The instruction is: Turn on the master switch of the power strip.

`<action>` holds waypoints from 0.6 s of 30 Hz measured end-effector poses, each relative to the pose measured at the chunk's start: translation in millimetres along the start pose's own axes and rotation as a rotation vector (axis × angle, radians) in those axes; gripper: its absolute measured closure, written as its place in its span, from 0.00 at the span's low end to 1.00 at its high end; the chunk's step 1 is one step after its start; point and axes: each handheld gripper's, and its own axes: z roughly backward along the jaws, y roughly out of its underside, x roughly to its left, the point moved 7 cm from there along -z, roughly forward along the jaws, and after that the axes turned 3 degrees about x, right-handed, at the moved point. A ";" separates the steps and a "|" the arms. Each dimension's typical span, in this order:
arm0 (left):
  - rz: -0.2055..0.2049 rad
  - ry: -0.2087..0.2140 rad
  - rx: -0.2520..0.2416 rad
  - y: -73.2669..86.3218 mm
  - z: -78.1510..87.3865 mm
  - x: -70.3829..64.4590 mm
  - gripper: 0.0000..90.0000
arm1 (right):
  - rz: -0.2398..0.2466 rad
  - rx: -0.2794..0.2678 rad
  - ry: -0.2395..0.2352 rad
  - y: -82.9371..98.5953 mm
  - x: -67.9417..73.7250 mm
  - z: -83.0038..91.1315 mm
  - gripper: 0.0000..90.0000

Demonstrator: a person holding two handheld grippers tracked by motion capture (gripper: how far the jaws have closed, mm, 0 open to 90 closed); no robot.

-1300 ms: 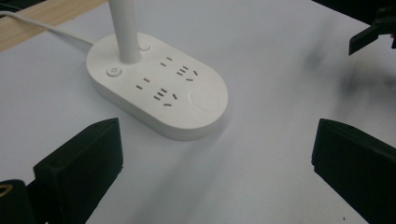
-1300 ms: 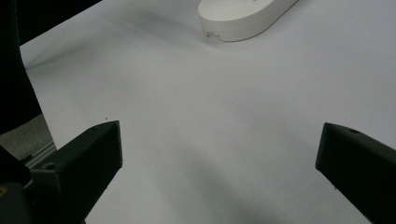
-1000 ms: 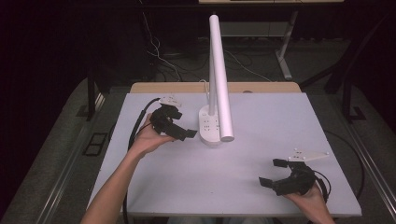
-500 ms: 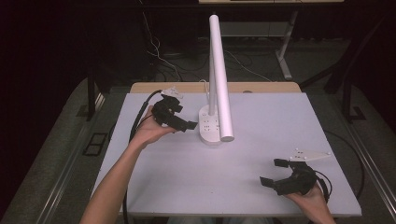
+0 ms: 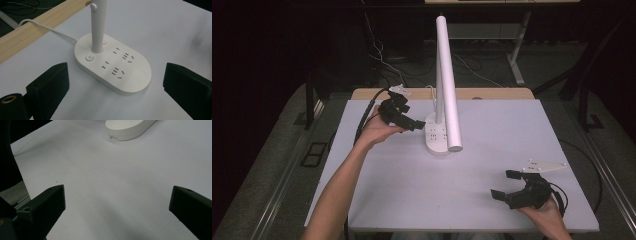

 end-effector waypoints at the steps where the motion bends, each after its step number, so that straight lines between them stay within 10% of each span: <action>1: 0.006 0.002 -0.001 -0.7 -1.0 1.3 0.08 | -0.001 0.000 0.000 0.1 -0.2 0.0 0.00; 18: 0.084 -0.009 -0.044 -12.9 -13.0 21.7 0.20 | -0.002 -0.002 0.000 0.3 -0.5 0.7 0.00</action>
